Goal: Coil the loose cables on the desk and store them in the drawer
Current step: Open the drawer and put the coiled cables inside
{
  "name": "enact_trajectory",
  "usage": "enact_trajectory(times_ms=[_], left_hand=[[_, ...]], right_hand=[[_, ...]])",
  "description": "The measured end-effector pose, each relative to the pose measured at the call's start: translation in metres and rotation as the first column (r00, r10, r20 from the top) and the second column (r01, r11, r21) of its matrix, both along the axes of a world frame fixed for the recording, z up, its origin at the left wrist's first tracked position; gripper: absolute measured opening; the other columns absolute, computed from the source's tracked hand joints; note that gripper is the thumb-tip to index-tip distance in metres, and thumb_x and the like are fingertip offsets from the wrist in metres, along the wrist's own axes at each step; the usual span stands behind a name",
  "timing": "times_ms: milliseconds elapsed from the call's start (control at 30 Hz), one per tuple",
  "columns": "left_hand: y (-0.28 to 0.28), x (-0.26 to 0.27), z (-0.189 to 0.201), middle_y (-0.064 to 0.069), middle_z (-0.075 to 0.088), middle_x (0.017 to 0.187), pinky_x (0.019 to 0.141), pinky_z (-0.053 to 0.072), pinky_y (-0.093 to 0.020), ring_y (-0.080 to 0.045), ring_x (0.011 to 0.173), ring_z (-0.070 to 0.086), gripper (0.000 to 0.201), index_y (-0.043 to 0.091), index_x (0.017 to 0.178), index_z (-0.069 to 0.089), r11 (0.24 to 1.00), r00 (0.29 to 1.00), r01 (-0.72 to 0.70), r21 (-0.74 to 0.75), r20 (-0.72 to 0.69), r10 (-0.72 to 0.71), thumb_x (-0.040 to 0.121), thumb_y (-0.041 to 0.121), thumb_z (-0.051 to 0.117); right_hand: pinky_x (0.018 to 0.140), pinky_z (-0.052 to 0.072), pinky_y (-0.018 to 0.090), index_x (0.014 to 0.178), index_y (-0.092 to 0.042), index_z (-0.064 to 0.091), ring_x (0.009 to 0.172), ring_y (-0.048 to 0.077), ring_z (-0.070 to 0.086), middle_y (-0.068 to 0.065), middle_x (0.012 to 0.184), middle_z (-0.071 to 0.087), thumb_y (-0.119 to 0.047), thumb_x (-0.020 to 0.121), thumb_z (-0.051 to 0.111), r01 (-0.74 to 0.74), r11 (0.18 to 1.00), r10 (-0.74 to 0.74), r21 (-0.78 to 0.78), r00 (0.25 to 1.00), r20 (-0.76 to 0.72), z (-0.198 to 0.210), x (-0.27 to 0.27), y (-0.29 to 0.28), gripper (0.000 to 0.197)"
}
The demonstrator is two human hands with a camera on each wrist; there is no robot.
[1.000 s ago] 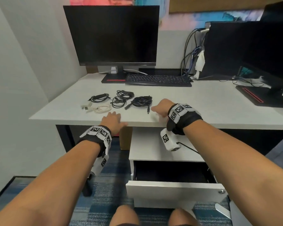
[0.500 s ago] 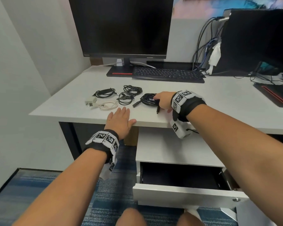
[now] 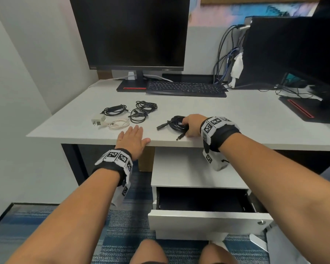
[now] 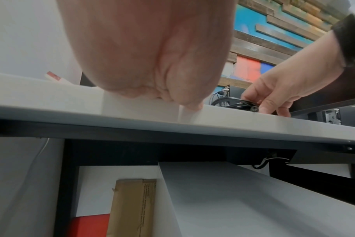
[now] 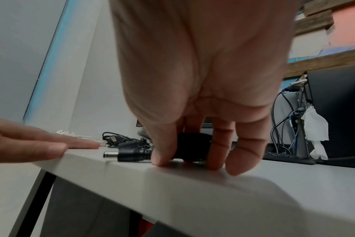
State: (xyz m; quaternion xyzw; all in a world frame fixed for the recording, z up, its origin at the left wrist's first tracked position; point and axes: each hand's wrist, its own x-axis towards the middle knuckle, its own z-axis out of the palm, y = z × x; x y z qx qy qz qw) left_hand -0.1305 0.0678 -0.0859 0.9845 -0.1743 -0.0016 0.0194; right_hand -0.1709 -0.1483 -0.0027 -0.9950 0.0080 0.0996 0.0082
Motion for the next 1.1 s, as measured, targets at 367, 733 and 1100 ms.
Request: enact_trajectory(times_ms=[367, 733, 1100], left_hand=[[-0.009, -0.031, -0.005, -0.018, 0.027, 0.149, 0.109, 0.027, -0.05, -0.034, 0.138, 0.021, 0.055, 0.001, 0.139, 0.029, 0.994, 1.0, 0.002, -0.109, 0.025, 0.001, 0.098, 0.037, 0.033], [-0.012, -0.11, -0.071, -0.011, 0.05, 0.139, 0.105, 0.036, -0.03, -0.025, 0.128, 0.046, 0.043, 0.012, 0.135, 0.05, 0.977, 0.915, 0.036, -0.21, -0.387, -0.117, 0.096, 0.03, 0.048], [-0.016, -0.117, -0.077, -0.011, 0.062, 0.121, 0.092, 0.042, -0.031, -0.027, 0.113, 0.056, 0.039, 0.006, 0.114, 0.065, 0.99, 0.842, 0.091, 0.108, -0.538, -0.019, 0.097, 0.036, 0.047]], right_hand=[[0.09, 0.042, 0.028, 0.134, -0.008, 0.051, 0.117, 0.028, 0.053, 0.013, 0.129, 0.056, -0.023, 0.091, 0.06, 0.033, 0.976, -0.052, 0.214, 0.995, 0.083, -0.011, -0.065, -0.014, 0.047], [0.077, 0.043, 0.023, 0.117, -0.006, 0.066, 0.081, 0.015, 0.052, 0.005, 0.09, 0.064, -0.022, 0.08, 0.073, 0.086, 0.886, -0.138, 0.456, 0.987, 0.082, -0.038, -0.117, -0.023, 0.041], [0.064, 0.046, 0.025, 0.099, -0.015, 0.069, 0.058, 0.016, 0.055, 0.0, 0.061, 0.057, -0.025, 0.082, 0.071, 0.109, 0.869, -0.065, 0.483, 0.992, -0.105, -0.088, -0.123, -0.012, 0.02]])
